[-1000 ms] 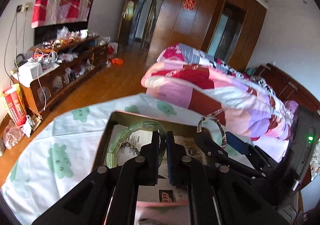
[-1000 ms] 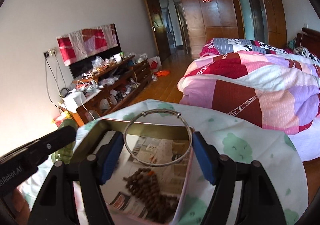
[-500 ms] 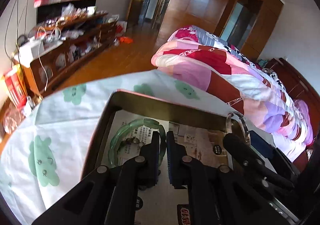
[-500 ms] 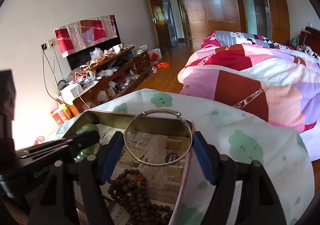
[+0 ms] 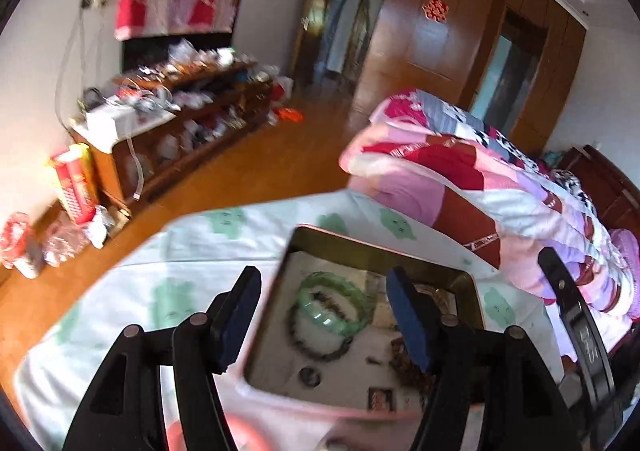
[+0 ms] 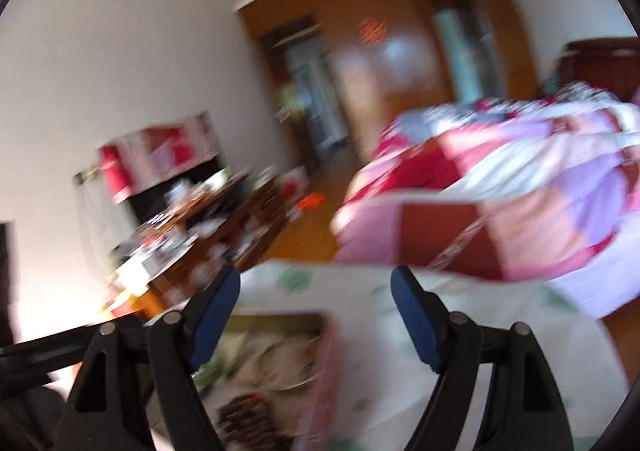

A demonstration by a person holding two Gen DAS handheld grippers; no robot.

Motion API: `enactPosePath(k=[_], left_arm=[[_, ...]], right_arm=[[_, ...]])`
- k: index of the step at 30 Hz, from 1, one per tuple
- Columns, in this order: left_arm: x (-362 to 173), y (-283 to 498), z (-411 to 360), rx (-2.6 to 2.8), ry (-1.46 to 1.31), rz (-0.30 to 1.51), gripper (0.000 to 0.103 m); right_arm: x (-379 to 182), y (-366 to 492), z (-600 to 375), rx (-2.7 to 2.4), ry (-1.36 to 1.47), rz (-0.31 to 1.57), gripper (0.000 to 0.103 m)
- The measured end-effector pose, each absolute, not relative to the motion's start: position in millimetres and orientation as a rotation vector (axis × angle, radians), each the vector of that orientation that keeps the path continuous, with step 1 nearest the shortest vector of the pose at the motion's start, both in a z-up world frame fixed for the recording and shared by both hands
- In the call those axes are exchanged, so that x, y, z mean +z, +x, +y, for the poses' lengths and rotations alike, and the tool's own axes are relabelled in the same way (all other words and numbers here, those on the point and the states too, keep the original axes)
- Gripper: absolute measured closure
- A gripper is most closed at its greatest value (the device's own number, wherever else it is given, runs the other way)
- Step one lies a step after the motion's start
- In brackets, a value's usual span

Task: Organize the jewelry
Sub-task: 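Withdraw both tools from the tin, then grasp the gold bead strand with the right tool and lift it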

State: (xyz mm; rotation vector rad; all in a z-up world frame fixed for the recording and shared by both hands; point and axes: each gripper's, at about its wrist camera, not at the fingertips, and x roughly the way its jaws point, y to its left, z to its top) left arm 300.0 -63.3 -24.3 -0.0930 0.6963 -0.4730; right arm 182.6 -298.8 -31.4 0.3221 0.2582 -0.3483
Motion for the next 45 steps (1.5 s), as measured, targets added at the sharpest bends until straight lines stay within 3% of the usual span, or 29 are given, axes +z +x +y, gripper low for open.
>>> enactPosePath(k=[28,36,40,45], left_arm=[[-71.4,139.5,45.8,-0.363,-0.034,0.67,0.038],[-79.4,115.8,55.3,-0.347,0.011,0.666,0.038],[-81.1,109.5,60.2,-0.337,0.039,0.663,0.038],[-83.9,109.6,73.8,-0.315,-0.006,0.686,0.038]], right_arm=[[-36.1,86.9,-233.9,-0.317,0.235,0.378,0.022],[-50.0,78.8,-206.8,-0.186,0.194,0.47,0.022],[-54.4,77.1,-194.1,-0.093,0.192,0.522,0.029],[-75.9,101.1,-170.2,0.139,0.274,0.696,0.029]])
